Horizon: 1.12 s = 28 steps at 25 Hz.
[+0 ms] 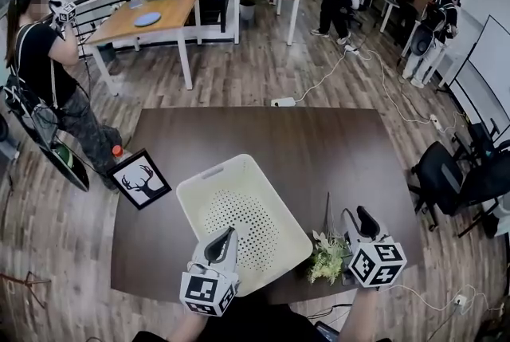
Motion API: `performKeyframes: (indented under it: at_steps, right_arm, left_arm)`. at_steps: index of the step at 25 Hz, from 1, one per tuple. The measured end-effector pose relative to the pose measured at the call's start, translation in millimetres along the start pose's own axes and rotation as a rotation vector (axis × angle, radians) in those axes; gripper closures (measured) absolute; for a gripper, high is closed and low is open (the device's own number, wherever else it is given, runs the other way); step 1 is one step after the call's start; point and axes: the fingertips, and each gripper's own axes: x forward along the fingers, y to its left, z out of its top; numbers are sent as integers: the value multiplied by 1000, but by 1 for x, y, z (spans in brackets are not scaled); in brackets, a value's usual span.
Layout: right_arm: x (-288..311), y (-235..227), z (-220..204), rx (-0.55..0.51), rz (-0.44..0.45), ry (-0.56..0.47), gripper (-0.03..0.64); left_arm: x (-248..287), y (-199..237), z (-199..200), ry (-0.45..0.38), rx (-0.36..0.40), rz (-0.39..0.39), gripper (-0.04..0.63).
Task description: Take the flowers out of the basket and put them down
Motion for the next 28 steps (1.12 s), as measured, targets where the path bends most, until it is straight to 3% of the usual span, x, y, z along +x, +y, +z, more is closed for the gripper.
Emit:
performKeyframes:
  at_steps: [10,20,28]
  right_arm:
    - [-20,28,6,-1,49,-53,456]
    - [-31,54,-20,-12,91,-23,486]
    - [-35,65,-31,-24,57,-41,566]
  left_arm:
    - [-9,4,2,-21,-9,-4,594]
    - [-17,9,-2,-15,-26,1,594]
    - [-22,8,-9,-7,-29,-10,594]
